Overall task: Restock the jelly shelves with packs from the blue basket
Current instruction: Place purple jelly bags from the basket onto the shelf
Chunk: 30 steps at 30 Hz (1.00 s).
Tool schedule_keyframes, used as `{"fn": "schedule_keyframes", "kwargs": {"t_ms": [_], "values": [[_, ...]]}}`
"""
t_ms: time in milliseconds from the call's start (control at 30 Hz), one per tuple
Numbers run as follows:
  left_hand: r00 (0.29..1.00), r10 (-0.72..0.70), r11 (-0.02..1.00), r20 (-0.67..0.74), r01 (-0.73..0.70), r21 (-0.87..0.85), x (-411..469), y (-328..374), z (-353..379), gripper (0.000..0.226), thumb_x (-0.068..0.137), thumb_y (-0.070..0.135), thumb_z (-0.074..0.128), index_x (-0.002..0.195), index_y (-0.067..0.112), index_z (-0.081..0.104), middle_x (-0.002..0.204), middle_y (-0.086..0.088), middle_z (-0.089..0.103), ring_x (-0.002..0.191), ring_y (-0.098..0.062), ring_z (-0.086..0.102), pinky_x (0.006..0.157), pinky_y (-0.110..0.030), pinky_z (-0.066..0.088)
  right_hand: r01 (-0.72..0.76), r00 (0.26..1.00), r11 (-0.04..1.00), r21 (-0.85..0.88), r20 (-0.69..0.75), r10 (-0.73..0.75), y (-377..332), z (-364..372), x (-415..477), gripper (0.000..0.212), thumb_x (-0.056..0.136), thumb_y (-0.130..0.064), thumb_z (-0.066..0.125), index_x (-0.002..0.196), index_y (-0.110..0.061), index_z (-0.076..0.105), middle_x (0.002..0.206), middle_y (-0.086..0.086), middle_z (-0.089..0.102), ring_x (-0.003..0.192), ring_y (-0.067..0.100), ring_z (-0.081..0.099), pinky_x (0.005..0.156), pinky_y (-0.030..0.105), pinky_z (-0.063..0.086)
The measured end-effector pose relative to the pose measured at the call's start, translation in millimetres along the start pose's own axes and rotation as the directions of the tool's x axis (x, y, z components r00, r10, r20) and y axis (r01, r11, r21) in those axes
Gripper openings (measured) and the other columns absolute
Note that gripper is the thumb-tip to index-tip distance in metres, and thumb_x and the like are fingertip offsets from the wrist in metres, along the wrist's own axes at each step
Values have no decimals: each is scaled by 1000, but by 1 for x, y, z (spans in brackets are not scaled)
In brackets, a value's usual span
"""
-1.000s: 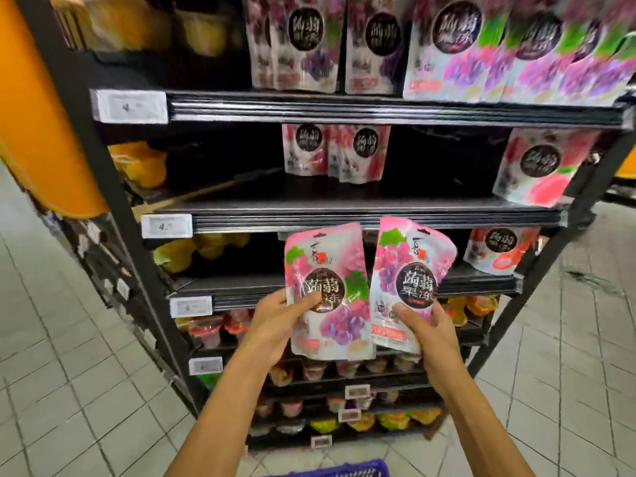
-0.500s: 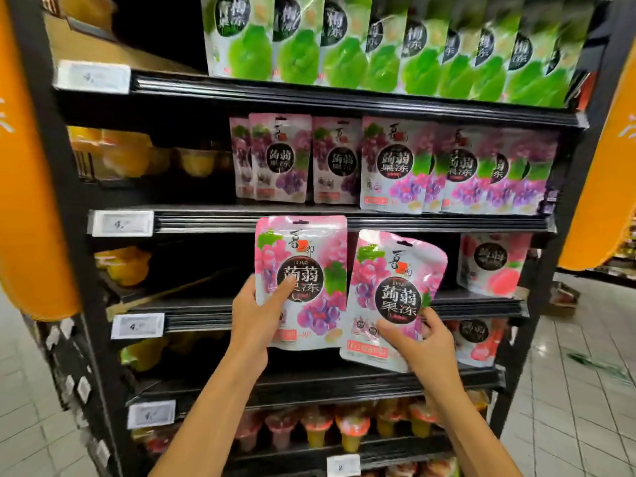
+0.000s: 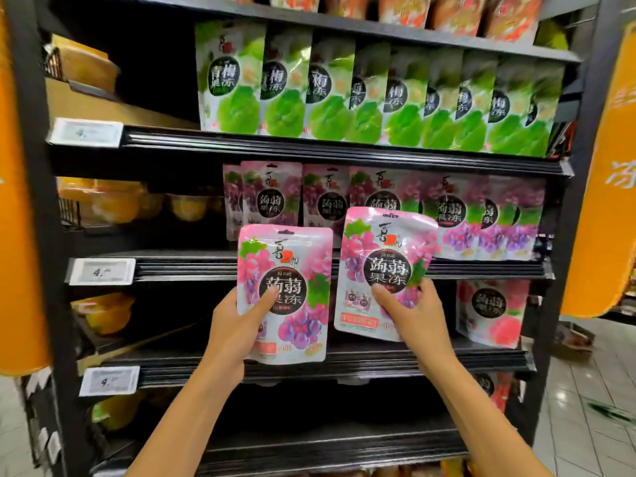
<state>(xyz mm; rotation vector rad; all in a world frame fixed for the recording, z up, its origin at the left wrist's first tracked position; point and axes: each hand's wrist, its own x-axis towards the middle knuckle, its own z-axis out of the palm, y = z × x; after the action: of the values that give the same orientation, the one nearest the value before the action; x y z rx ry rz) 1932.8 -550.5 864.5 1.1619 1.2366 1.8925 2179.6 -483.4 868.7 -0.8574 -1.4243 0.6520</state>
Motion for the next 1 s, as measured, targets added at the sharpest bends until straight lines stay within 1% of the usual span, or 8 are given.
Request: {"fn": "schedule_keyframes", "kwargs": {"t_ms": [267,400,533,600,767,833,900,1000], "values": [[1000,-20,1000,-6,19,-20,16,1,2,28,84,38,71,107,23,67,89,3,78,76,-12,75,51,-26,56,1,1000,1000,26,25,-1,-6,12,30,55,68,-51,82,111,-27,58,104,-8,70,95,11,69,84,34,56],[1000,-27,998,9,28,-62,25,1,3,30,82,39,72,106,22,69,92,1,78,81,-15,75,60,-27,57,-15,999,998,58,43,12,-9,17,45,62,67,-48,85,118,-25,58,110,-6,70,101,15,69,91,45,56],[999,-34,994,4,34,-106,34,5,7,27,81,36,73,105,23,69,91,0,78,80,-16,76,59,-28,57,7,1000,998,59,15,-8,-21,27,67,62,66,-45,87,117,-24,58,110,-4,69,102,17,67,90,40,55],[999,-30,992,10,31,-119,38,8,9,27,82,35,73,106,23,69,92,-1,78,82,-18,76,61,-30,57,22,1000,999,23,-18,-22,-27,34,81,74,65,-48,86,126,-21,54,118,-4,65,110,18,62,92,36,51],[1000,-17,987,19,20,-160,42,13,15,24,85,30,72,107,19,69,92,-2,78,80,-18,76,54,-25,57,-3,996,998,-69,-91,-3,-34,55,117,106,67,-53,84,149,-8,32,147,10,46,135,29,44,109,45,39],[999,-12,986,30,17,-166,44,15,17,25,85,29,72,107,19,69,93,-3,78,81,-18,76,54,-25,57,1,992,995,-101,-129,-14,-37,65,125,111,69,-53,82,151,-4,25,150,11,42,137,30,41,106,41,38],[999,-9,987,35,14,-160,46,16,20,26,85,30,72,108,19,69,94,-2,78,82,-19,76,56,-27,58,25,987,993,-111,-158,-42,-38,76,128,106,71,-52,81,148,-3,27,141,11,50,129,31,48,91,34,40],[999,-7,988,36,12,-154,49,15,22,27,84,31,73,109,19,69,94,-2,78,85,-20,75,59,-28,59,81,982,983,-163,-153,-106,-34,87,127,88,73,-52,80,133,-4,37,89,-1,57,80,20,56,63,19,39]]}}
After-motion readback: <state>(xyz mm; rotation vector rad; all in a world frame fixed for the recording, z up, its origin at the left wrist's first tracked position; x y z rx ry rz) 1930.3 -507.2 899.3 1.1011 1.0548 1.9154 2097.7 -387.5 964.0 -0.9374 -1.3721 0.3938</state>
